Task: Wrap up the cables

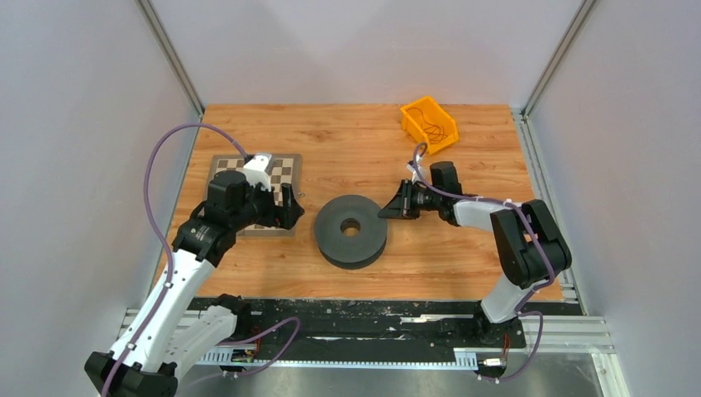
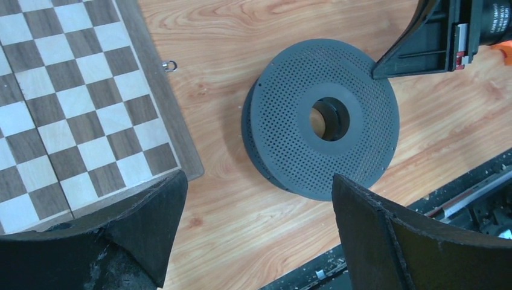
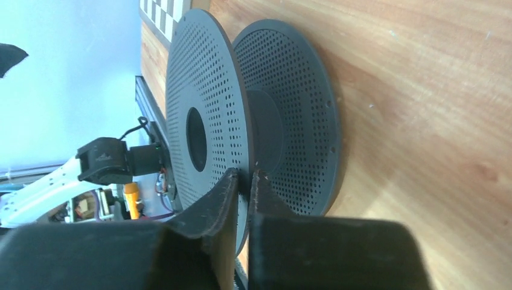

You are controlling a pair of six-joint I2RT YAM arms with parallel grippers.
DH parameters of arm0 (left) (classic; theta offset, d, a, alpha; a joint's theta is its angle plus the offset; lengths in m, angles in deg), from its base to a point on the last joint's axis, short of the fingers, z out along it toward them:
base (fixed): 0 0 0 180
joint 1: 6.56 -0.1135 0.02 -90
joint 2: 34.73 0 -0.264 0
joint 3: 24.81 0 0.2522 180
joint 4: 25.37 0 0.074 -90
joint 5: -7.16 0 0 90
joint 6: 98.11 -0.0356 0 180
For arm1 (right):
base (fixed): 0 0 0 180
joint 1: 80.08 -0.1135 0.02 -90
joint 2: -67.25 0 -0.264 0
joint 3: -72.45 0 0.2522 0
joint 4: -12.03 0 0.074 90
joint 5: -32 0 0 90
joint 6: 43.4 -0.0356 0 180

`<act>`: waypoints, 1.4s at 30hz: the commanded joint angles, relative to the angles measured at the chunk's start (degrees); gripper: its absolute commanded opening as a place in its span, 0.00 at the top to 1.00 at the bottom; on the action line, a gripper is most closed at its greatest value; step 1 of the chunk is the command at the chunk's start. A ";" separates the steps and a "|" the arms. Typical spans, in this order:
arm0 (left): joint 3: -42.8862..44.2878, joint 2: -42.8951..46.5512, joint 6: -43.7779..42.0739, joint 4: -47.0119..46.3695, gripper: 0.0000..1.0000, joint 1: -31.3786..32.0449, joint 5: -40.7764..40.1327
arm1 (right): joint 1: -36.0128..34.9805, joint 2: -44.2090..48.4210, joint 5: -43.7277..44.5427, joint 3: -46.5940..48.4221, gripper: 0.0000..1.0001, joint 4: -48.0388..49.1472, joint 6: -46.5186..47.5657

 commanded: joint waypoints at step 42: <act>-7.56 -31.37 -27.85 -52.21 0.40 56.69 -54.10 | -2.32 42.21 27.61 -6.83 1.00 -15.44 -48.76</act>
